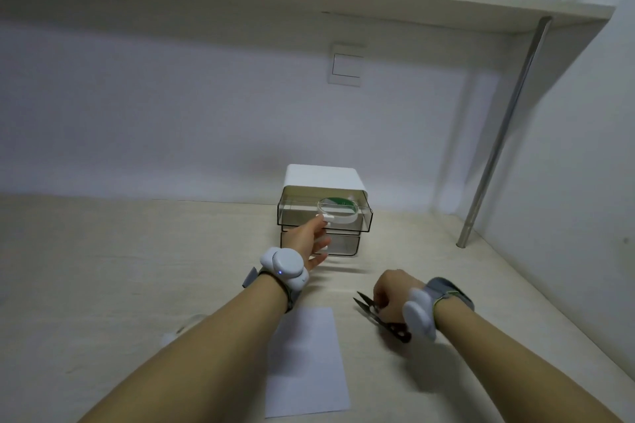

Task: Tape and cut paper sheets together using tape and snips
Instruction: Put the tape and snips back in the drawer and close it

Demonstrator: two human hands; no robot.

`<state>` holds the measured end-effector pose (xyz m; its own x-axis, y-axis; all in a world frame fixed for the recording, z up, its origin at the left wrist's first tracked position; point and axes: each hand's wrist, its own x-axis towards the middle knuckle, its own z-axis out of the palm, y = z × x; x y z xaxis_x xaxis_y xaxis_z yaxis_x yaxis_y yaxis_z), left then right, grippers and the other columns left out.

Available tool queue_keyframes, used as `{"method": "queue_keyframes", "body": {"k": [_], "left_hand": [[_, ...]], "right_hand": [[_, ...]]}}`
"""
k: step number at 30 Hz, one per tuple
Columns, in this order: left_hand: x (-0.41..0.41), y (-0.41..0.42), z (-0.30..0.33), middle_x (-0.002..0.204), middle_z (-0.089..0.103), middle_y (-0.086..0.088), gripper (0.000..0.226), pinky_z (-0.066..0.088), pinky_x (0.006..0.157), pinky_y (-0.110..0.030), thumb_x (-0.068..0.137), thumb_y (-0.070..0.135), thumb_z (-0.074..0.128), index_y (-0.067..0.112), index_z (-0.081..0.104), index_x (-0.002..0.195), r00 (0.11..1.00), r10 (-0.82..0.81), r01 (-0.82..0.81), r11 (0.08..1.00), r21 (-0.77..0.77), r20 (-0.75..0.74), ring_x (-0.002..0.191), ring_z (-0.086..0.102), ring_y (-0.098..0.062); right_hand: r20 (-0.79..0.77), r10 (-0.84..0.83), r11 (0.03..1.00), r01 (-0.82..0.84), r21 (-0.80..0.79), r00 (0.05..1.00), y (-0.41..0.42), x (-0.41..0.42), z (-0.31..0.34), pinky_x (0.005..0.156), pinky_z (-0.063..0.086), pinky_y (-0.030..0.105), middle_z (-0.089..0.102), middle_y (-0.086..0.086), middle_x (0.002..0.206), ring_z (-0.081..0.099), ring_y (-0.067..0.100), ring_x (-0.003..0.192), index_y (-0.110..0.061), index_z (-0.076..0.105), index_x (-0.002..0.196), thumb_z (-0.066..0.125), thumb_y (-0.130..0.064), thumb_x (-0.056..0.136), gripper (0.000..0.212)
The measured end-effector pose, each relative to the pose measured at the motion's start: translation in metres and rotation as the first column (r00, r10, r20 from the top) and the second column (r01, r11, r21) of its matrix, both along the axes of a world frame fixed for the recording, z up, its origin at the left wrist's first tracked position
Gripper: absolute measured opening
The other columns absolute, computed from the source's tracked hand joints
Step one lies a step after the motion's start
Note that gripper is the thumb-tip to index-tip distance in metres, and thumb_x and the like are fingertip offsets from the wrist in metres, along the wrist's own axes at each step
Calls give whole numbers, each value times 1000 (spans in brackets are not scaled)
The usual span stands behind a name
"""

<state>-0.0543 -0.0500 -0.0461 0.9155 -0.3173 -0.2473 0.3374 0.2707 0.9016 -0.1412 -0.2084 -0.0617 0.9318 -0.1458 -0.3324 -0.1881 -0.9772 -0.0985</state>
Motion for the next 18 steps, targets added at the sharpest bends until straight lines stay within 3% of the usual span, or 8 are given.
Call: {"method": "queue_keyframes", "body": {"k": [1,3,5,7,9,13,15,18], "left_hand": [[1,0,0,89,63,1,15,47,69,-27,88,31,62,17,68,85,1000,-2,2,1000,1,-2,88,57,-18],[0,0,-1,87,64,2,14,47,72,-28,88,30,63,17,68,85,1000,-9,9,1000,7,-10,89,59,-17],[2,0,-2,86,65,2,12,46,72,-27,90,26,61,17,68,87,1000,-8,9,1000,17,-17,89,60,-15],[4,-1,-2,83,64,2,9,45,68,-26,92,22,58,17,66,89,1000,-6,7,999,35,-14,85,60,-14],[9,-2,-3,78,62,1,8,43,64,-25,92,20,57,18,65,89,1000,-4,5,999,55,-3,81,58,-13],[9,-6,-5,77,62,0,10,40,62,-24,90,17,58,21,66,84,1000,1,-1,998,59,5,85,60,-16],[10,-8,-5,76,63,1,11,40,64,-25,88,17,59,22,66,81,1000,2,-2,998,65,13,83,61,-15],[13,-7,-4,75,62,1,12,40,65,-25,87,17,60,21,64,76,1000,2,-3,998,68,6,76,60,-13]], "right_hand": [[60,-39,981,27,191,997,-3,0,9,62,50,25,67,9,75,59,18,62,-13,69,81,64,-12,82,5],[207,-156,839,19,544,966,-7,2,38,51,55,24,68,3,58,60,9,45,-11,69,80,65,-2,83,10],[366,-292,725,-46,687,884,-6,18,70,43,51,19,64,-3,49,56,5,37,-8,70,83,67,-3,84,6],[509,-339,752,-97,652,791,3,43,99,44,50,19,65,0,53,55,5,37,-10,71,85,72,-8,81,5],[619,-274,870,-85,486,736,17,73,114,53,52,22,68,6,64,58,9,46,-11,75,85,74,-12,78,7],[570,-27,986,-71,149,821,38,121,113,73,53,28,75,8,88,68,23,83,-11,78,85,71,-17,77,12],[491,2,991,-69,119,871,46,138,103,70,51,27,75,10,93,67,23,84,-11,78,89,72,-20,78,15],[492,-15,981,-83,176,870,52,153,88,69,47,24,75,8,95,63,18,80,-12,78,89,68,-17,79,15]]}}
